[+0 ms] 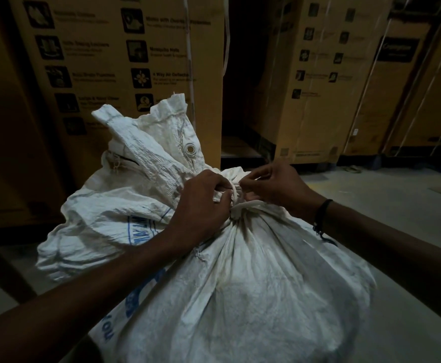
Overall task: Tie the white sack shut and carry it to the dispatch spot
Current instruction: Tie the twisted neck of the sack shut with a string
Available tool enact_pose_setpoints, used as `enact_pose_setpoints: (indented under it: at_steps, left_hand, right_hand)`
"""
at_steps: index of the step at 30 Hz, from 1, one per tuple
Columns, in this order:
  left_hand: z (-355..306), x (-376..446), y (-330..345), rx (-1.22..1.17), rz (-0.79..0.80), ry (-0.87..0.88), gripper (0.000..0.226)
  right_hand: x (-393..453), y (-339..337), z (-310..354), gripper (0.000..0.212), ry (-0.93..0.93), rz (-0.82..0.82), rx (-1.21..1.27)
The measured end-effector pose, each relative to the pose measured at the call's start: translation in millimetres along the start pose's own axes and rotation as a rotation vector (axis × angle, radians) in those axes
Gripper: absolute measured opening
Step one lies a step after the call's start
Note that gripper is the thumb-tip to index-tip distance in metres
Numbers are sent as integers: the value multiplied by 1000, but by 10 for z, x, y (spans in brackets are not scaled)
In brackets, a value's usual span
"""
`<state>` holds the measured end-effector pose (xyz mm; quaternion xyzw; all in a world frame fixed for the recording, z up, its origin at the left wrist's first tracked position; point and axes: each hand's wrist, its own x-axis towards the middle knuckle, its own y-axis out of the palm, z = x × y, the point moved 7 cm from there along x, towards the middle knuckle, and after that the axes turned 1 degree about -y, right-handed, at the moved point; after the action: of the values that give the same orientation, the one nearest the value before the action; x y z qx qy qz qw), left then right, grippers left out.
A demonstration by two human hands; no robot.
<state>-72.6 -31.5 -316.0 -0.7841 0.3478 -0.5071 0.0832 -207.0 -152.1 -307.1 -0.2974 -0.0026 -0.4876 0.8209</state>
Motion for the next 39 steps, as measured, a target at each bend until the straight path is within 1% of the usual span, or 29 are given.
enact_pose_setpoints:
  at_steps: [3,7,13,16,18,20,22,24,26,28,29,32,35,39]
  left_hand:
    - [-15,-1,-10,-1,1,1,10]
    - [-33,-9,-15,0,17,-12,17]
    - [-42,-20,-26,7,1,-9,15]
    - [-22,-4,-30,11,-8,-14,12]
    - [-17,0,-31,7,-7,-8,12]
    - [-15,-7,-33,-3,-9,-10,13]
    - [-14,-12,-46,-16,-9,-38,16]
    - [-16,-14,-62,-31,-10,-58,20]
    - [-16,-19,-82,-45,-10,-79,20]
    - [4,-7,-95,-49,-12,-107,17]
    - [22,7,-94,-52,-11,-122,13]
    - [64,74,-62,-61,-9,-159,5]
    - [82,101,-26,-45,-23,-165,6]
    - [131,80,-23,-77,-2,-195,9]
  right_hand:
    - [18,-11,20,12,-14,-7,-66]
    - [23,-3,71,16,-83,-58,-179]
    - [30,4,31,15,-76,-53,-213]
    - [36,58,-29,15,-38,42,-75]
    - [40,109,-80,18,-8,119,41]
    - [50,154,-113,23,33,199,105]
    - [80,204,-110,24,89,271,124]
    - [107,261,-120,18,185,312,132]
    - [124,329,-138,20,241,350,115]
    - [135,355,-137,15,234,381,98]
    - [133,345,-138,18,219,389,93]
    - [132,279,-122,35,167,385,75]
    - [118,205,-59,31,117,399,4]
    - [104,153,34,26,93,517,-63]
